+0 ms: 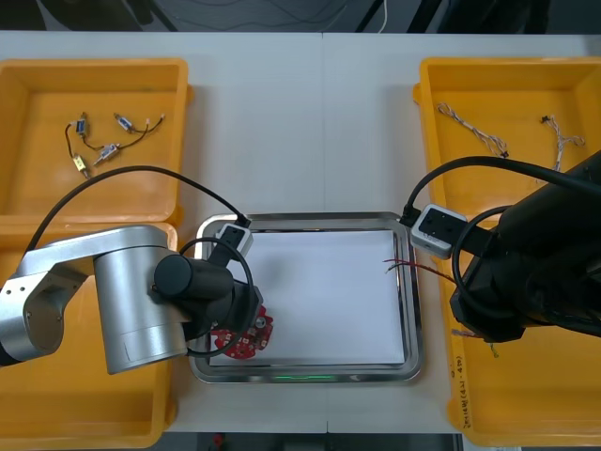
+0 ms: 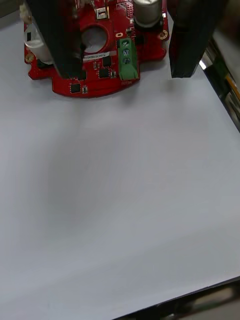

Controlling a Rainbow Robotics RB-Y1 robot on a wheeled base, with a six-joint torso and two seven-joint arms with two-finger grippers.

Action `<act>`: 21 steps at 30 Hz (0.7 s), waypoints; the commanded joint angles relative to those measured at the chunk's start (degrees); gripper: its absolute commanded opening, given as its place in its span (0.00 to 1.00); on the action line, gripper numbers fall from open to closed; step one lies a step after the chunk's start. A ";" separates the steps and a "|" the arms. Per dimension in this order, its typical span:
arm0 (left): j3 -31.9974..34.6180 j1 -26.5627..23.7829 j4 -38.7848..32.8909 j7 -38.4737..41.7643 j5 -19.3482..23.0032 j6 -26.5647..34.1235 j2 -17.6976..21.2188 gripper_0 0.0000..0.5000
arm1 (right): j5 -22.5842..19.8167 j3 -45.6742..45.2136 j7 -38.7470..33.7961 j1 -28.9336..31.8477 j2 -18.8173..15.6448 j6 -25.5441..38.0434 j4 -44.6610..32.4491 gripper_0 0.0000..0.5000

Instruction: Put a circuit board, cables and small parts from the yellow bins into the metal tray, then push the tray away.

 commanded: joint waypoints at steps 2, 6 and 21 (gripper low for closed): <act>-0.72 -1.94 -0.74 5.95 -1.30 -1.58 -0.80 1.00 | -0.50 0.22 -1.28 -1.63 0.95 0.53 -0.76 0.00; -0.37 -1.94 -1.18 6.48 -1.30 -1.58 -0.80 1.00 | -0.50 0.22 -1.46 -1.63 0.95 0.80 -0.85 0.00; 13.70 -1.85 -6.72 6.04 8.28 9.84 0.43 1.00 | 1.08 0.22 -0.32 -2.07 1.92 0.97 -0.41 0.00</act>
